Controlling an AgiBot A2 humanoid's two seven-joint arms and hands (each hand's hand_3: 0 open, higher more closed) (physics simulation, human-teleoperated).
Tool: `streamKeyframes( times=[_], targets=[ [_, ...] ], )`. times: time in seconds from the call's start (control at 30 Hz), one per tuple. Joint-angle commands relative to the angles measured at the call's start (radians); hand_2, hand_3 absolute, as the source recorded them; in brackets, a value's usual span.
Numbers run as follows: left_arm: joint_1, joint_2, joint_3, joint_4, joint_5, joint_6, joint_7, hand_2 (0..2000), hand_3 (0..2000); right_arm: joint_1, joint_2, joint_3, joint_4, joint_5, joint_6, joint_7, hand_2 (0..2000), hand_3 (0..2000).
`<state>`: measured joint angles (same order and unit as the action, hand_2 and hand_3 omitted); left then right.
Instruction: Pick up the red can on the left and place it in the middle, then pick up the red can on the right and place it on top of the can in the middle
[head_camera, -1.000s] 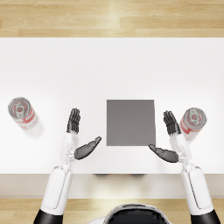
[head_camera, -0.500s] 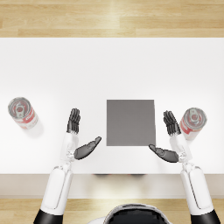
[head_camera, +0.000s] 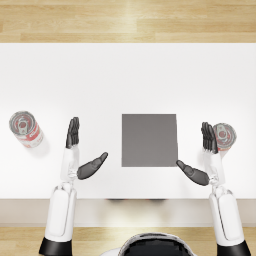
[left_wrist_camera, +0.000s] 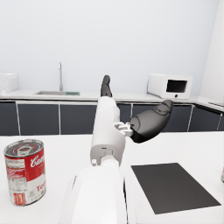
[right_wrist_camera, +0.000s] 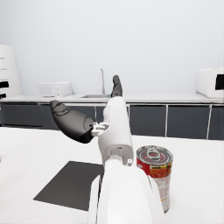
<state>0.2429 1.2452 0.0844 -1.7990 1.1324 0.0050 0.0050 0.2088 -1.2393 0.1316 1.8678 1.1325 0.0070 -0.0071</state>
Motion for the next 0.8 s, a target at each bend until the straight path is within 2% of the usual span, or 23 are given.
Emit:
streamKeyframes(
  times=[0.03,0.2,0.43,0.8],
  targets=[
    [0.068,-0.001,-0.117,0.016,0.045,-0.001,-0.001,0,0,0.030,-0.006,-0.107,0.031,0.045,-0.002,0.002,0,0],
    [0.139,-0.029,-0.262,0.064,0.234,-0.004,-0.004,0,0,0.047,-0.010,-0.226,0.045,0.234,-0.006,0.006,0,0],
    [0.146,-0.030,-0.424,0.203,0.286,-0.005,-0.005,0,0,-0.001,-0.026,-0.289,-0.009,0.286,-0.007,0.007,0,0],
    [0.125,-0.009,-0.406,0.494,0.291,-0.005,-0.005,0,0,-0.023,-0.044,-0.255,-0.217,0.292,-0.007,0.007,0,0]
  ],
)
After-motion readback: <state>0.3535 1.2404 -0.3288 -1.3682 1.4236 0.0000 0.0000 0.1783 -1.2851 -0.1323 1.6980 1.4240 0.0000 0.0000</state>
